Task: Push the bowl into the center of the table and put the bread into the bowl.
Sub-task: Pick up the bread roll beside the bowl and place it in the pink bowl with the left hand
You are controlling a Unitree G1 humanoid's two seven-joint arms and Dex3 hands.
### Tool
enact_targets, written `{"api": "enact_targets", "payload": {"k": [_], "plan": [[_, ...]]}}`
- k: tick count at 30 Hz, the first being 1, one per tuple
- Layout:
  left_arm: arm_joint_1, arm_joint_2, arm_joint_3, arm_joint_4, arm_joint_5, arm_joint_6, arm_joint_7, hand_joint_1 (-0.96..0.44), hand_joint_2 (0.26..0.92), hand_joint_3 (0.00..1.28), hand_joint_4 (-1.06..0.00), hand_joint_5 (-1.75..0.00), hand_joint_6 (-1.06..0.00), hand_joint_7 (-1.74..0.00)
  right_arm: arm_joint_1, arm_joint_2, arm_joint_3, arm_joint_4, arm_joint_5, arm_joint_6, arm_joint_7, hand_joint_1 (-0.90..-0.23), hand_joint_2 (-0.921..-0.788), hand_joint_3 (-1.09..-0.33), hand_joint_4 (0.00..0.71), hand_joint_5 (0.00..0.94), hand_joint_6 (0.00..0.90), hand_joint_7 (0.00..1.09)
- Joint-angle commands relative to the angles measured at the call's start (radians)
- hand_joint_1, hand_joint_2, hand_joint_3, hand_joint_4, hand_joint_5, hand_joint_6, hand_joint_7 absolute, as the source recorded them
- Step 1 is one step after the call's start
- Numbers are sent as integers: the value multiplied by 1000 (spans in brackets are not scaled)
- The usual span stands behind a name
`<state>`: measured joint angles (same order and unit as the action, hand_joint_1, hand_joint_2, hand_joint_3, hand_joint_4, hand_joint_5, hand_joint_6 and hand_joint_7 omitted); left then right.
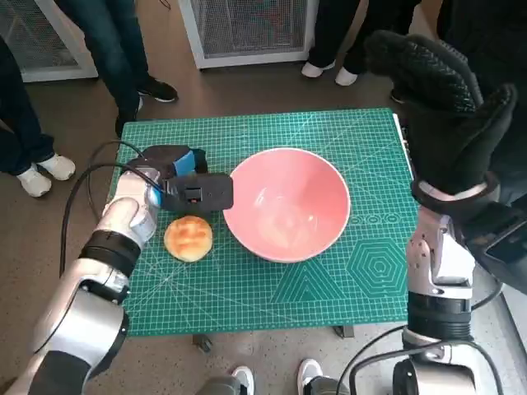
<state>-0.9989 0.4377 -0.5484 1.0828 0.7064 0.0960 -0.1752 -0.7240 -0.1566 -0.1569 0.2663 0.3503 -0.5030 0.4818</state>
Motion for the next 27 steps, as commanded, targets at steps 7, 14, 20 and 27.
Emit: {"api": "enact_targets", "payload": {"k": [7,14,20,27], "plan": [[4,68,46,-108,-13,46,-49,0,920,62,-704,-1176,-620,-1149,14,-4,-1,25,5,-5,15,-633,-921,-792,318,0,238,408],[38,123,103,-315,-24,109,-104,0,920,56,-714,-1173,-629,-1134,9,-4,-2,32,11,-4,22,-635,-921,-792,318,0,237,411],[88,170,168,-556,-23,190,-159,1,919,51,-724,-1148,-629,-1147,6,-4,-1,32,12,-3,23,-636,-921,-791,318,0,236,413],[137,196,235,-789,-12,255,-186,1,917,44,-733,-1135,-645,-1136,2,-2,2,34,10,-2,25,-637,-921,-791,318,1,235,415]]}}
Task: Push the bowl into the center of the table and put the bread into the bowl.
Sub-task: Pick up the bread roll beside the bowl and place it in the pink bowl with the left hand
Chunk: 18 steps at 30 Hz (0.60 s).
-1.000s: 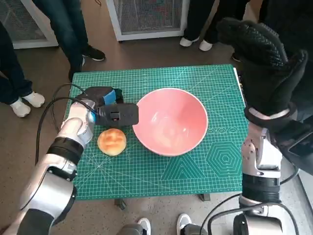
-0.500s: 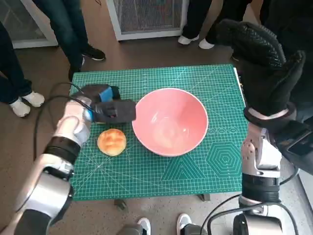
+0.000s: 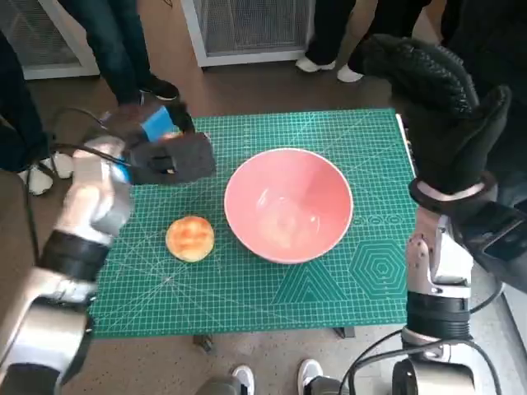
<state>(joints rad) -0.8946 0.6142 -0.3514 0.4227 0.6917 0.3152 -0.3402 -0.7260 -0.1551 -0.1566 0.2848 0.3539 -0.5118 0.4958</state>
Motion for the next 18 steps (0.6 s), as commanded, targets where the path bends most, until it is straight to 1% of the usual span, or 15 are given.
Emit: {"api": "enact_targets", "payload": {"k": [1,9,11,15,18], "plan": [[38,20,45,-154,5,42,-23,1,917,43,-734,-1138,-648,-1128,3,-4,1,16,7,7,12,-638,-921,-791,319,1,235,415],[83,7,99,-394,16,90,-36,1,913,30,-757,-1150,-680,-1055,-3,-3,3,14,9,14,14,-638,-921,-791,322,2,233,416],[92,2,105,-427,17,94,-39,1,911,27,-761,-1154,-691,-1034,-3,-3,3,12,10,16,15,-638,-921,-790,323,3,233,417],[118,-20,114,-516,6,77,-30,2,910,25,-763,-1153,-699,-1025,-1,-1,5,5,14,19,16,-638,-921,-790,324,3,233,417],[130,-31,115,-547,-2,56,-24,2,907,21,-776,-1111,-704,-1046,-1,0,5,2,15,20,17,-638,-921,-790,324,3,233,417]]}}
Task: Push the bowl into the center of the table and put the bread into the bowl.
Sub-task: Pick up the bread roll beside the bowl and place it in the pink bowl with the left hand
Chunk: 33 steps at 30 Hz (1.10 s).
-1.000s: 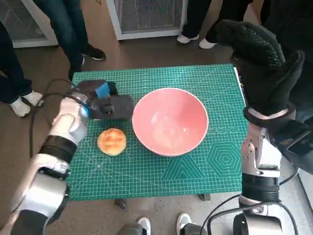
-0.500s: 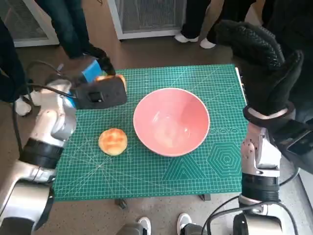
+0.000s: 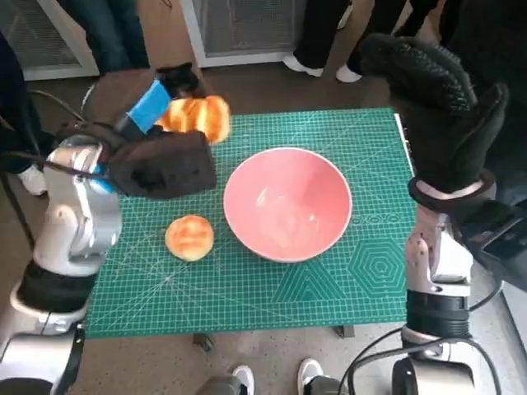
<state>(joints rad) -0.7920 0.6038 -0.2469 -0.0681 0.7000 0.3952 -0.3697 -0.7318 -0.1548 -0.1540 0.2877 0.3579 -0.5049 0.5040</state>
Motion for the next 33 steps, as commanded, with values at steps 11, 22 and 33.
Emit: {"api": "enact_targets", "payload": {"k": [11,22,33], "plan": [[52,-71,-15,-134,-54,-158,-8,2,905,18,-794,-1044,-697,-1102,7,-2,2,-3,14,12,14,-638,-921,-790,325,3,228,416],[46,-121,-87,-62,-29,-284,1,1,909,16,-796,-1002,-683,-1156,8,-4,-1,1,13,10,16,-644,-921,-790,325,2,220,414],[29,-144,-140,12,17,-293,-51,0,912,14,-809,-1020,-659,-1150,11,-9,-5,-6,11,16,11,-646,-921,-790,317,0,218,417]]}}
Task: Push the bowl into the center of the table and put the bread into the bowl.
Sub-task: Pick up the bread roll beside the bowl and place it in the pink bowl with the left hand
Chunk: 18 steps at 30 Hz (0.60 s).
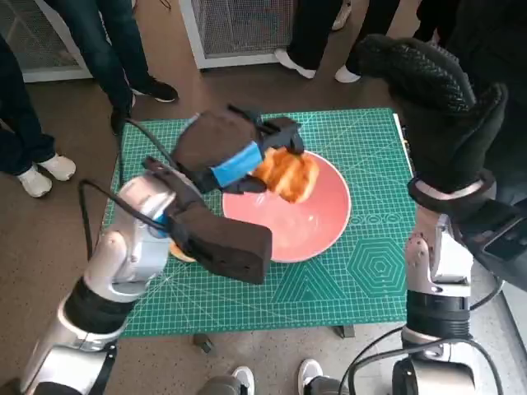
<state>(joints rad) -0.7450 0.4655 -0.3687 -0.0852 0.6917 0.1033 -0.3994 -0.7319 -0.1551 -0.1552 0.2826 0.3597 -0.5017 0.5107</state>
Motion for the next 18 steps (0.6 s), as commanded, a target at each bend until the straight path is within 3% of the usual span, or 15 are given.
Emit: {"api": "enact_targets", "payload": {"k": [1,10,14,15,16,18], "plan": [[-20,-8,-21,36,29,0,-25,0,912,14,-810,-1027,-660,-1142,11,-9,-4,-1,9,13,4,-646,-921,-790,314,0,218,417],[-22,-30,-7,58,-4,24,-75,1,919,23,-763,-1065,-656,-1156,16,-9,-5,-12,2,17,-4,-647,-921,-790,307,0,216,420],[-17,-51,8,47,-40,82,-128,0,920,99,-708,-1165,-536,-1225,15,-9,-5,-13,-2,18,-8,-647,-921,-790,307,0,216,421],[-16,-57,12,44,-48,98,-142,-7,880,97,-628,-961,-466,-1019,15,-9,-5,-12,-3,18,-9,-647,-921,-790,307,0,216,421],[-14,-64,15,37,-57,124,-162,-11,857,88,-614,-760,-454,-822,16,-9,-5,-13,-4,18,-10,-647,-921,-790,307,0,215,422],[-11,-70,20,23,-72,166,-194,-38,829,67,-497,-463,-374,-583,15,-8,-4,-12,-6,17,-13,-646,-921,-790,307,0,215,422]]}}
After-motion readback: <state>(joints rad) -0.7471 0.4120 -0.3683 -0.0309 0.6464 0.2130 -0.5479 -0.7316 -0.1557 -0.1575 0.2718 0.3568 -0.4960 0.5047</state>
